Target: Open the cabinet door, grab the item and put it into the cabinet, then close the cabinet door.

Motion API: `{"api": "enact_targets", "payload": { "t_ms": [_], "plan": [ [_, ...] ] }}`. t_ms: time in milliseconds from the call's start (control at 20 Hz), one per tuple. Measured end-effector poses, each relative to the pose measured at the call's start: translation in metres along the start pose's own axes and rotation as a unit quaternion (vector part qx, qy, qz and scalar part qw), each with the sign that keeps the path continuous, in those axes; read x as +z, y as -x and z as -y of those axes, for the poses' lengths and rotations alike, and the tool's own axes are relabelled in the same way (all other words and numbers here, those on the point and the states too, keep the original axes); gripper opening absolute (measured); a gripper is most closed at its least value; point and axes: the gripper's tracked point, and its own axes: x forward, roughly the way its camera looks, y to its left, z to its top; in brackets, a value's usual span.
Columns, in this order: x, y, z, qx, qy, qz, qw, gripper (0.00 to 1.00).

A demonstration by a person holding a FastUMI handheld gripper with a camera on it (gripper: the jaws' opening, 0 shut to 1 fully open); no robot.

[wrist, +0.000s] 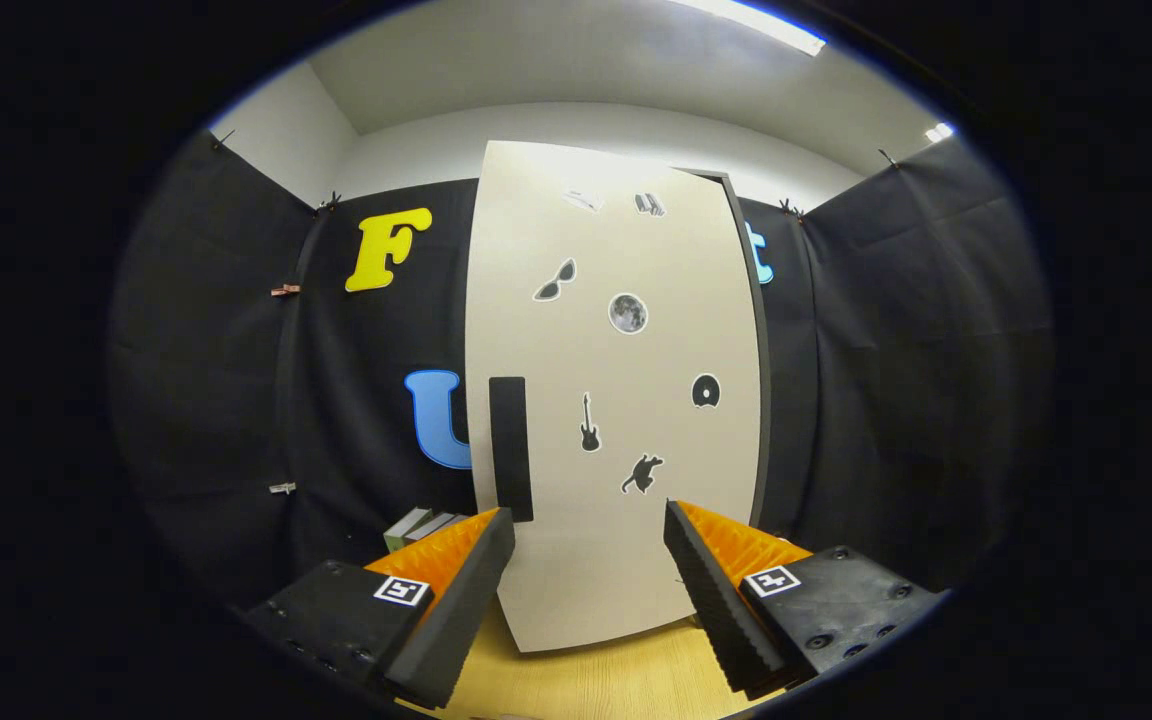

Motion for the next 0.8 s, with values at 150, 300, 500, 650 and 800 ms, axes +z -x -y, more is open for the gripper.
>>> {"api": "enact_targets", "payload": {
  "t_ms": [150,300,500,650,800],
  "plan": [
    [-0.0004,0.0017,0.0005,-0.002,0.002,-0.001,1.000,0.98],
    [-0.0011,0.0008,0.0022,-0.006,0.003,0.002,1.000,0.98],
    [-0.0021,0.0017,0.0001,-0.006,0.008,0.001,1.000,0.98],
    [-0.0017,0.0019,0.0007,-0.007,0.003,0.002,1.000,0.98],
    [-0.0018,0.0025,0.0005,-0.008,0.002,0.002,1.000,0.98]
  ]
}}
